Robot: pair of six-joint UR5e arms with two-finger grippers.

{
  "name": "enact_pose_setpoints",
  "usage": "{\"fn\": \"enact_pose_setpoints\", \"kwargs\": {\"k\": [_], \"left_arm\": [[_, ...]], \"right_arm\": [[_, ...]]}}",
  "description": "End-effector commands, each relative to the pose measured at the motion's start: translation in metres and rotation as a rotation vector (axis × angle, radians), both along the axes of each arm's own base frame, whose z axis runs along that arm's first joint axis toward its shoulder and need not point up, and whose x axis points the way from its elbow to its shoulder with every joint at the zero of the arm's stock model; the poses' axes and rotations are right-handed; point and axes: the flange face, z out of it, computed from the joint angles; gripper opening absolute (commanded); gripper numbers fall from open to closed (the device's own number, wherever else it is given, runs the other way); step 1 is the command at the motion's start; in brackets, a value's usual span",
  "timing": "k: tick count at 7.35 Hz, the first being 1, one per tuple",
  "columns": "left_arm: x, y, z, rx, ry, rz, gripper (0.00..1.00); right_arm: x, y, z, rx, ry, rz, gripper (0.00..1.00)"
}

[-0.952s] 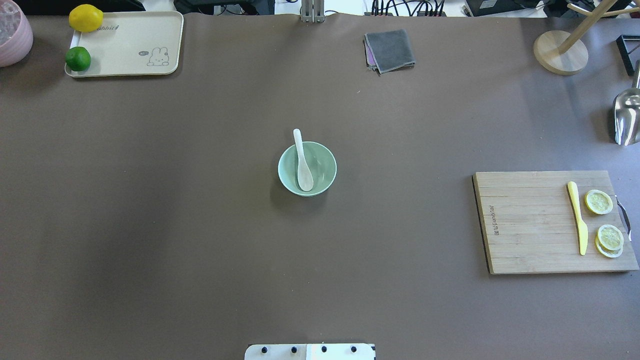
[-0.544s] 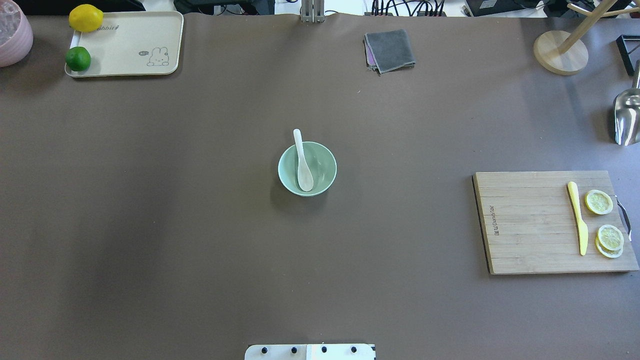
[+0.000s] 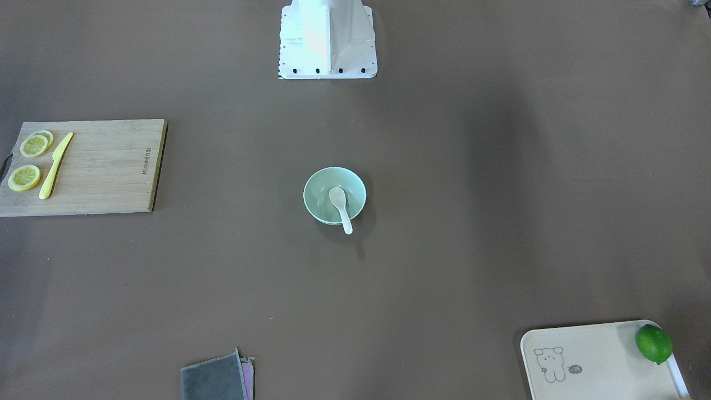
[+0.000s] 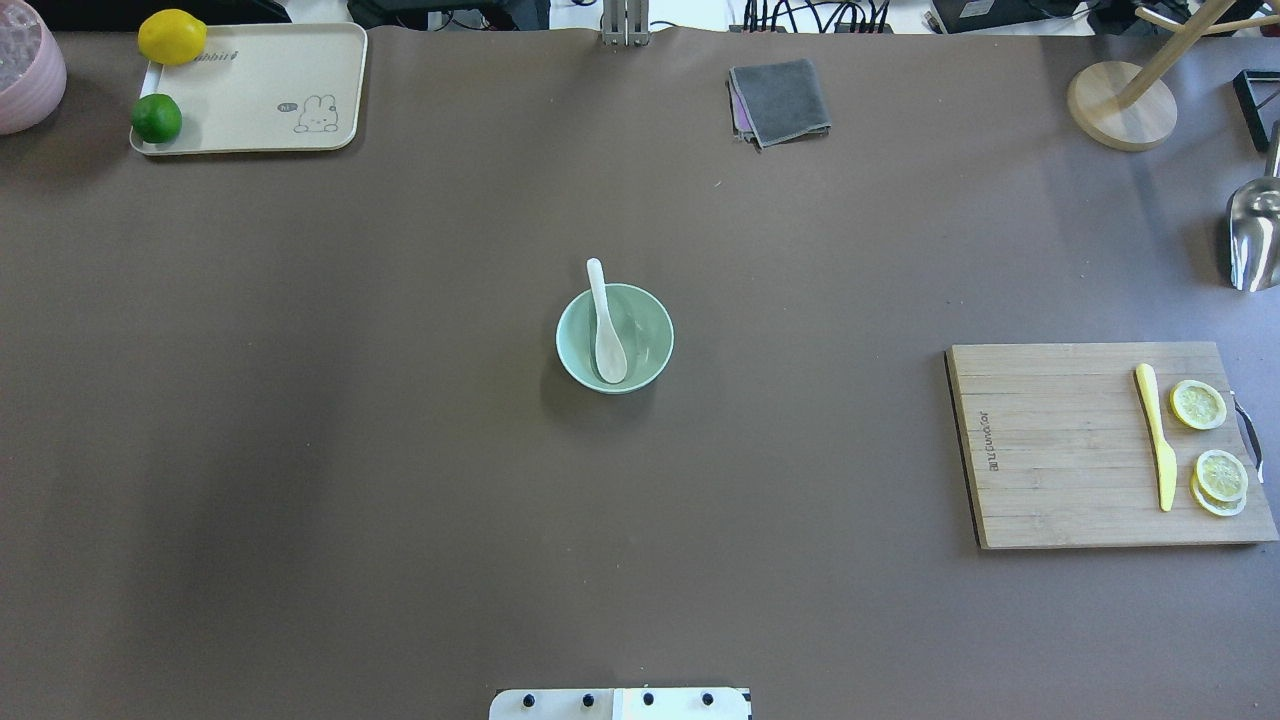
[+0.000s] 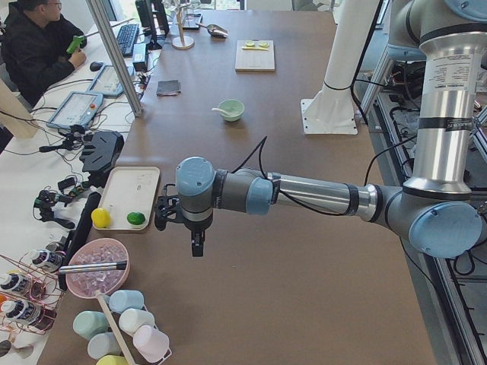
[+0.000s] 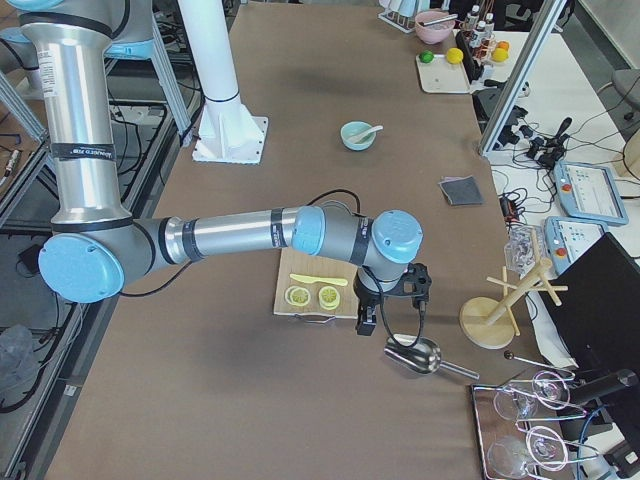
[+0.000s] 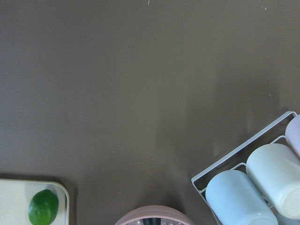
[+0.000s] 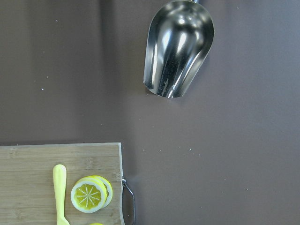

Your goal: Place spoon in bowl

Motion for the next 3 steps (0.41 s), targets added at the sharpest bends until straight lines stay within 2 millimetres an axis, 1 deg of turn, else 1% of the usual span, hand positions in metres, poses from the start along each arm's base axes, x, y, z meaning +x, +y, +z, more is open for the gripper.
{"fn": "enact_pose_setpoints", "kwargs": {"k": [1,3], "left_arm": [[-0.0002,-0.0002,0.0006,-0.002,0.0,-0.001,0.98],[-0.0005,0.0004,-0.0006,0.0,-0.004,-0.003,0.98]], "right_arm": [[0.0002,0.0002,-0.0001,0.002,0.004,-0.001,1.0],[0.0005,0.0009,0.001,0.0,0.008,-0.002,1.0]]}}
